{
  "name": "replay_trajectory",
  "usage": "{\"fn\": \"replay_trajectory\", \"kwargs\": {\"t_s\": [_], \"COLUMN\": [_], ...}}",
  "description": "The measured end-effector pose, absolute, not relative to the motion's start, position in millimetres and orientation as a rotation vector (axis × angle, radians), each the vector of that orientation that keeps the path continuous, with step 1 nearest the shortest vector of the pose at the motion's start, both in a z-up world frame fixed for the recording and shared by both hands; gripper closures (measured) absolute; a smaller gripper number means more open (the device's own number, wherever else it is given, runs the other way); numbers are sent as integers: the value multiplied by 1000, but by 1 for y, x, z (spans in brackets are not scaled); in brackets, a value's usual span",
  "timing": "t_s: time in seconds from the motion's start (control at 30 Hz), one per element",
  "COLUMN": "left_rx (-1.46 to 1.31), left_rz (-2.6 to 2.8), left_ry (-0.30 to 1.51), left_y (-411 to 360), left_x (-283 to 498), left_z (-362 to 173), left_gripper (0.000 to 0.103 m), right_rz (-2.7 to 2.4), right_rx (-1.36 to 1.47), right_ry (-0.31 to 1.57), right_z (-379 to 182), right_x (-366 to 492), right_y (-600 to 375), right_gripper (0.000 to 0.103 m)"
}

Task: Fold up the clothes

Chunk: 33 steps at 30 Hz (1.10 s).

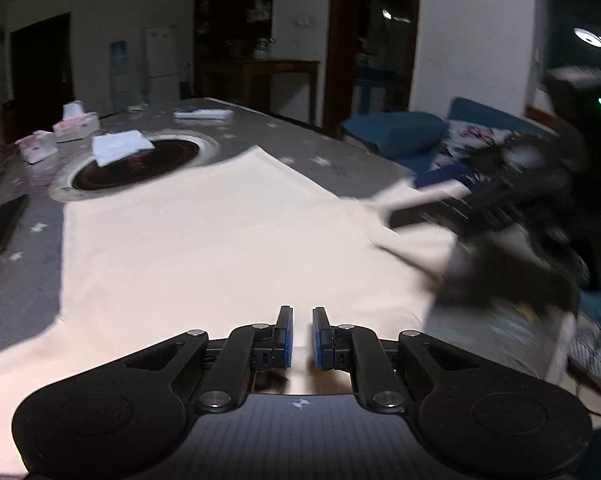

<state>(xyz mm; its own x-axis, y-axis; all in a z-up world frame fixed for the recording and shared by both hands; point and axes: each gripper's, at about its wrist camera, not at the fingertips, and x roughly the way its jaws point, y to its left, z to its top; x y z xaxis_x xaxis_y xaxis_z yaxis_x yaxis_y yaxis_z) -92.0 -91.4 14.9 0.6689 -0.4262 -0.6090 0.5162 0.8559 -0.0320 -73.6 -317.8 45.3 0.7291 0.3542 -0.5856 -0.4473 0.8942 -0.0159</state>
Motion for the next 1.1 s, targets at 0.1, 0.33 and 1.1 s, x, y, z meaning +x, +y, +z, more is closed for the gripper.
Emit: {"fn": "replay_trajectory", "kwargs": {"t_s": [0.1,0.33,1.1], "left_rx": [153,153,138], "left_rz": [-534,-541,-524], "left_ry": [656,658,638], "left_y": [-94,-93,-94], "left_x": [-95,-97,-91], "left_z": [11,9,22], "left_gripper": [92,92,82], "right_rz": [500,520,-75], "right_rx": [-127,-95,194], "right_ry": [622,683,704], "right_z": [43,22,13], "right_x": [-62,-37,-46], "right_y": [-308,-297,-461], "right_gripper": [38,43,51]}}
